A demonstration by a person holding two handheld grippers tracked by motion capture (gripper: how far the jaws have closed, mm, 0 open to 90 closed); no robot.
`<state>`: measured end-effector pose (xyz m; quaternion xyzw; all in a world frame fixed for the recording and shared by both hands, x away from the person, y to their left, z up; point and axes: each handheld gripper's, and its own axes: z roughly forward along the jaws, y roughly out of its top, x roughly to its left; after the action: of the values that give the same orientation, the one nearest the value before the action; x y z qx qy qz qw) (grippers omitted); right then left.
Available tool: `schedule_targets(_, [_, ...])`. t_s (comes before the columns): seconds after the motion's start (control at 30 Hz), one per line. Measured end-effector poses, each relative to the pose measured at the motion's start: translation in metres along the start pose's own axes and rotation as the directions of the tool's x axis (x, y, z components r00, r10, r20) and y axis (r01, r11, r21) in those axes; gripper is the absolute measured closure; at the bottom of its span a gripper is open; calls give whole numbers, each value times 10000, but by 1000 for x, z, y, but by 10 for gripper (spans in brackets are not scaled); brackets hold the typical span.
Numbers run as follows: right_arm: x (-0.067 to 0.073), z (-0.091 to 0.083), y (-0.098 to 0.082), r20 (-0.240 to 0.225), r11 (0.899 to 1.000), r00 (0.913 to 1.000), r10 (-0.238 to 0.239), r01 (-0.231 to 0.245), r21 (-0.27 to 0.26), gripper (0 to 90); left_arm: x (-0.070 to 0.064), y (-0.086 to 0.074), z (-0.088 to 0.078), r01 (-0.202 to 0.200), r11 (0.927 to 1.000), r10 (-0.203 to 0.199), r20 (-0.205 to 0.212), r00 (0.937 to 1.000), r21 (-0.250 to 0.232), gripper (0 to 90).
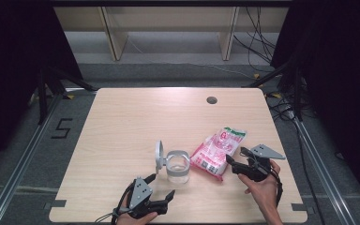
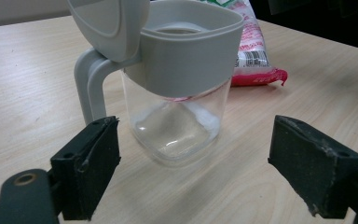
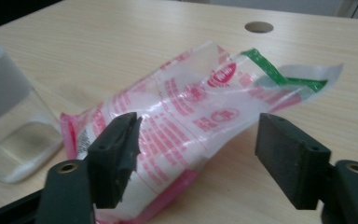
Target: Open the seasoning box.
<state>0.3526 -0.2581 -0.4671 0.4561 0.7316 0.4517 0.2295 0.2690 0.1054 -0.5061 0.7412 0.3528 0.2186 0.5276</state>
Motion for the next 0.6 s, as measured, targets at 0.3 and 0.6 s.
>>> schedule_targets(0.3, [-10,12,-12,-387,9941,9951,905,-879,641,164,1,1,0,-329,9993,329,38,9995,156,155])
schedule_targets(0.6, [-9,16,-13,-396,9880,9894,1397,-1366,724,159,0,0,0,-394,9991,392,110,9992,156,155])
